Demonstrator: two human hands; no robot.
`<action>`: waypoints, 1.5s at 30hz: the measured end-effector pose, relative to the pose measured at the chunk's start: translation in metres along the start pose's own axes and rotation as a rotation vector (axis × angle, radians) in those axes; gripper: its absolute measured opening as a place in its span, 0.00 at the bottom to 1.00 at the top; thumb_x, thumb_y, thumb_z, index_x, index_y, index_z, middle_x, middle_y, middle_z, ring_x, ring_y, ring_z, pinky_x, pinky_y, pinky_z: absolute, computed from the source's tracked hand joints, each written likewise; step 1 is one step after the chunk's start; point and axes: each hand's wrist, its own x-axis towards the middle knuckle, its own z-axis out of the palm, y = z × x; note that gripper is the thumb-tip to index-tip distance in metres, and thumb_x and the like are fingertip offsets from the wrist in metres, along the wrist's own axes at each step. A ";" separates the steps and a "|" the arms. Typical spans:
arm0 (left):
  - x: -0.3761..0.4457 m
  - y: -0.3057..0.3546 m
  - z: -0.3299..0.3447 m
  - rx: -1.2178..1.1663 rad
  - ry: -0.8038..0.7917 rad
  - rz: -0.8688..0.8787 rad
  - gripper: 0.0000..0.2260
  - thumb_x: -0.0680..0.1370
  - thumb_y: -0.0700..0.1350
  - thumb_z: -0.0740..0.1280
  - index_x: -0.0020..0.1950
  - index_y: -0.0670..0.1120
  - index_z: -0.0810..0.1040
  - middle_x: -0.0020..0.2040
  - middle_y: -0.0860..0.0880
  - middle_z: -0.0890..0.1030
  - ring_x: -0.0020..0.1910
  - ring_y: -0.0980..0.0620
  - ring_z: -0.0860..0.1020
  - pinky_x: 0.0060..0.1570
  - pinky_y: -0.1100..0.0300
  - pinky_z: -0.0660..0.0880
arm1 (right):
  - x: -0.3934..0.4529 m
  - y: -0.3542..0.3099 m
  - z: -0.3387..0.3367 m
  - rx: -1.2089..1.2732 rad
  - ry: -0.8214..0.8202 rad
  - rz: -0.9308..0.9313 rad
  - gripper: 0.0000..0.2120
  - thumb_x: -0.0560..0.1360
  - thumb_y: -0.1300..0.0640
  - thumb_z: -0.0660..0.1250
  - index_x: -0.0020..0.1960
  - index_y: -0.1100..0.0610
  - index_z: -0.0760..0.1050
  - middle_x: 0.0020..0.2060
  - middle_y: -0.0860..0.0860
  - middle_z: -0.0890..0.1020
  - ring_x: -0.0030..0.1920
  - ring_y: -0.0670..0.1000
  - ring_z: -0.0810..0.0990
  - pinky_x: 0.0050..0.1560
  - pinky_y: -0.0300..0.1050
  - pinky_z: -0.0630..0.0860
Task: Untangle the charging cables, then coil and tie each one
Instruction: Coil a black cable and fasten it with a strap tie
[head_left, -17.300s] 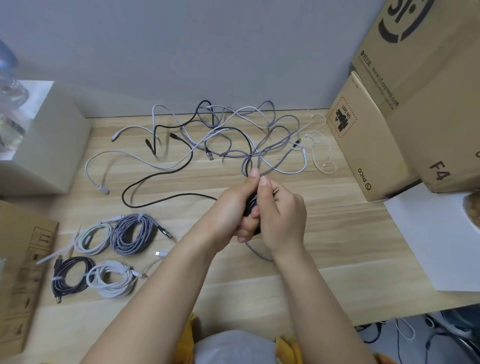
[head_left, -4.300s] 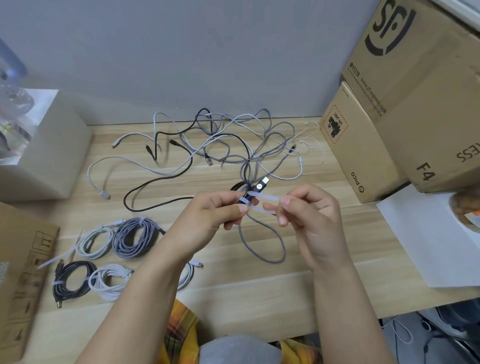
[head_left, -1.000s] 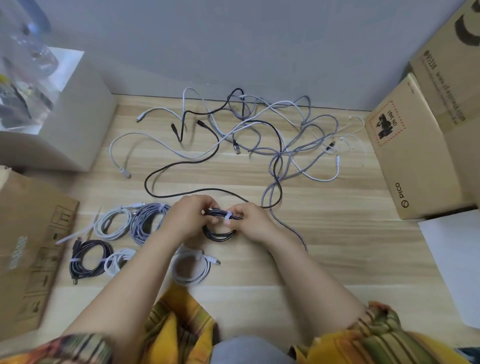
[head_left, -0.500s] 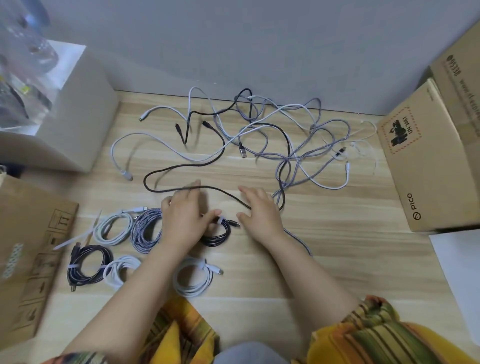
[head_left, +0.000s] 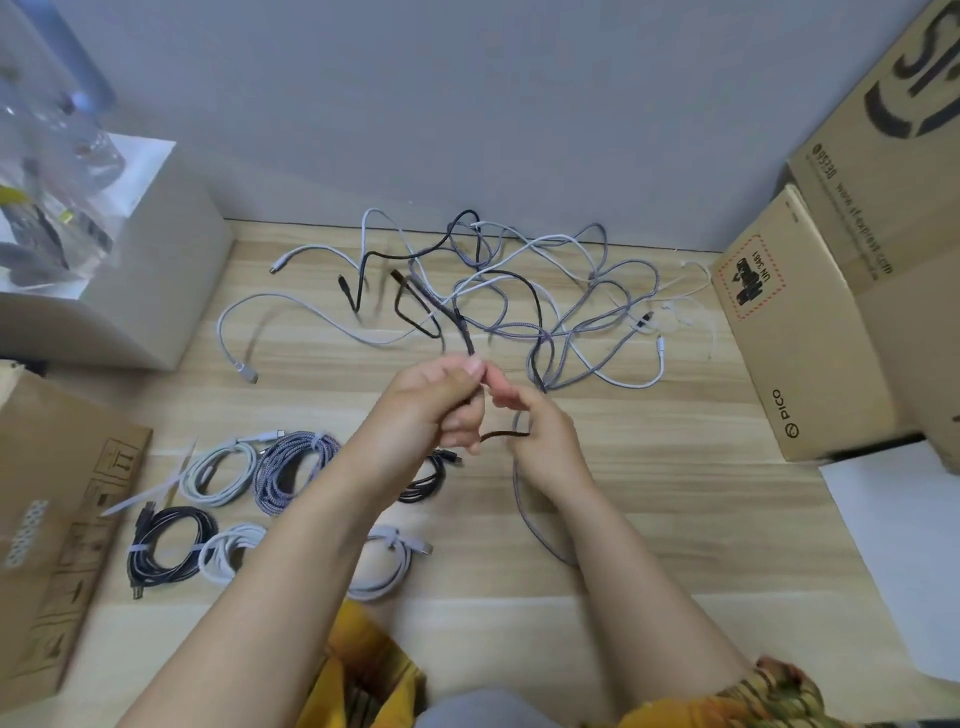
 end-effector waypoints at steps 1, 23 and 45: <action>-0.002 0.000 0.002 0.128 -0.046 -0.006 0.12 0.76 0.48 0.58 0.41 0.42 0.76 0.23 0.56 0.63 0.22 0.58 0.61 0.28 0.67 0.68 | -0.002 -0.007 -0.005 0.097 -0.052 0.025 0.26 0.65 0.78 0.58 0.58 0.61 0.75 0.46 0.48 0.79 0.47 0.38 0.77 0.49 0.33 0.71; 0.001 -0.036 0.004 0.746 0.510 0.253 0.22 0.67 0.41 0.77 0.55 0.49 0.69 0.53 0.49 0.69 0.54 0.53 0.70 0.54 0.64 0.65 | -0.070 -0.081 -0.088 0.532 0.015 0.060 0.11 0.76 0.53 0.65 0.40 0.56 0.82 0.22 0.45 0.58 0.22 0.43 0.52 0.22 0.34 0.48; 0.002 -0.002 0.053 -0.429 -0.249 0.202 0.14 0.80 0.43 0.56 0.39 0.52 0.76 0.26 0.56 0.68 0.25 0.58 0.61 0.36 0.65 0.67 | -0.049 -0.025 -0.027 0.820 0.056 0.563 0.10 0.76 0.53 0.65 0.56 0.51 0.70 0.52 0.50 0.74 0.53 0.53 0.72 0.47 0.49 0.73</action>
